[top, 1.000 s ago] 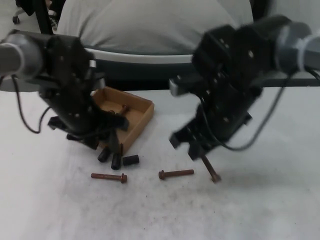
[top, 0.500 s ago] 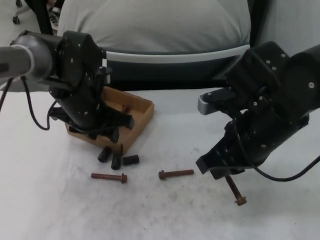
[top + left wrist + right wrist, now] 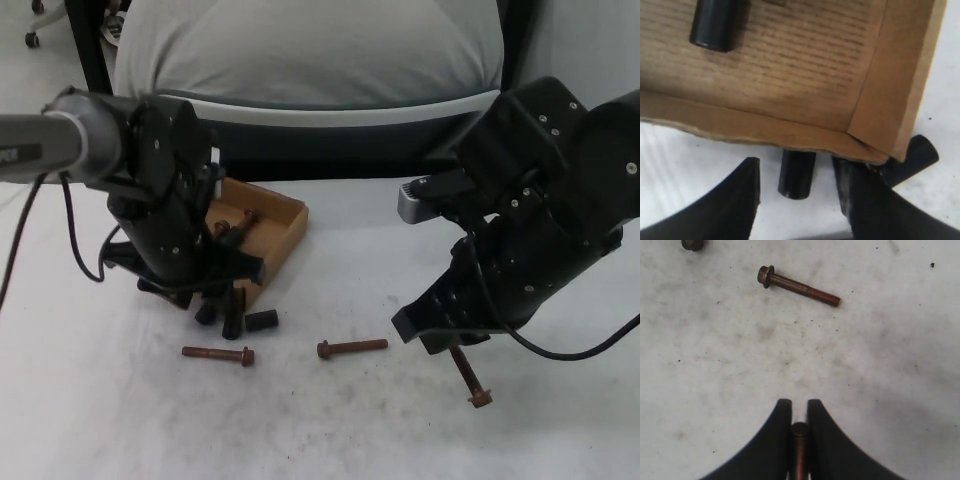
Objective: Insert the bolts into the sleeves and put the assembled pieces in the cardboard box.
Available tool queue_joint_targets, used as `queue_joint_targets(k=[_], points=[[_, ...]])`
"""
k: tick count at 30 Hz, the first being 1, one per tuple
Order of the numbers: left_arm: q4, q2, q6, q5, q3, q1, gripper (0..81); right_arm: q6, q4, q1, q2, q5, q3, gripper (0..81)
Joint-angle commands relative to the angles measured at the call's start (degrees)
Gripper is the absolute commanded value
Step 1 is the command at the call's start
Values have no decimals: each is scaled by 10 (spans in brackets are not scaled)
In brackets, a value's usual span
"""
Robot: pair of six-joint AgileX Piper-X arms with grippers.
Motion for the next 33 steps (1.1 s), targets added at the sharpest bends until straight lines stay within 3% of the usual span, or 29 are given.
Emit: queue_joint_targets(k=[1,7,16,18,22,25,31,33], points=[[-27,6,-3,-10,-1,-1,489,-9,1,-2,-8,-4,0,3],[-38,17,-11,-10,-1,-1,461,-9,-1,-2,-8,-4,30,3],[-29,24,-11,20,-1,-1,44,0,-1,-2,-8,-46,77,3],[-24,24,-10,19,-1,-1,8,0,-1,-2,-8,-56,78,3],[-18,17,-10,24,-1,-1,8,-9,-1,-2,-8,-75,78,16],[-15,3,-2,24,-1,-1,8,-32,1,-2,-8,-81,78,106],[-16,-50,1,26,6,-1,8,-45,1,-2,-8,-72,78,475],[-16,-74,1,32,13,-1,8,-45,1,-2,-8,-50,78,524]])
